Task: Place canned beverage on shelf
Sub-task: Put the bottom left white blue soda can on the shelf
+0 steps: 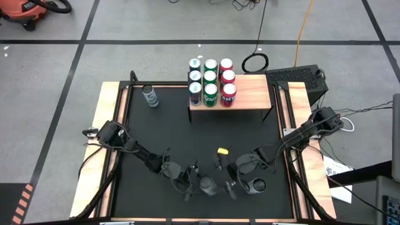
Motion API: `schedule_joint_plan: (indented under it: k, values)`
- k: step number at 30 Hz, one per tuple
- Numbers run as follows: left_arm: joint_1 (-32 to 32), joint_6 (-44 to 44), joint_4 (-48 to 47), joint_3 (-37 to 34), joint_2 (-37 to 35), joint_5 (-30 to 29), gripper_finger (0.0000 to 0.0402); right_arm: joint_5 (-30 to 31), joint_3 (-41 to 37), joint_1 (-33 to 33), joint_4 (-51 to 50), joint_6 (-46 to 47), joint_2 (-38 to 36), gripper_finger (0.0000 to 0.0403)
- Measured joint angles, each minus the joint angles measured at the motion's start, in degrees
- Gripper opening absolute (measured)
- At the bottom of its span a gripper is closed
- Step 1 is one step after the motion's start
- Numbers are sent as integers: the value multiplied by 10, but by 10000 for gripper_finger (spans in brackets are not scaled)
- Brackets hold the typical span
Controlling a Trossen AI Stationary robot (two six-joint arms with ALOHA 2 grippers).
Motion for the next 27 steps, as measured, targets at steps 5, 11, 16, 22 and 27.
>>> schedule_joint_plan:
  k: [5, 11, 16, 22, 27]
  values:
    - [3, 12, 1, 0, 0, -88, 234, 121, 1, 10, -45, 77, -24, 322]
    - [1, 18, 0, 0, 0, -160, 234, 193, 2, 30, -64, 131, -35, 318]
    - [1, 18, 0, 0, 0, -204, 234, 218, 2, 35, -79, 152, -29, 315]
    - [1, 17, 2, 0, 0, -231, 233, 245, 2, 34, -82, 160, -29, 315]
    - [1, 14, 2, 0, 0, -234, 233, 245, 1, 30, -82, 158, -29, 313]
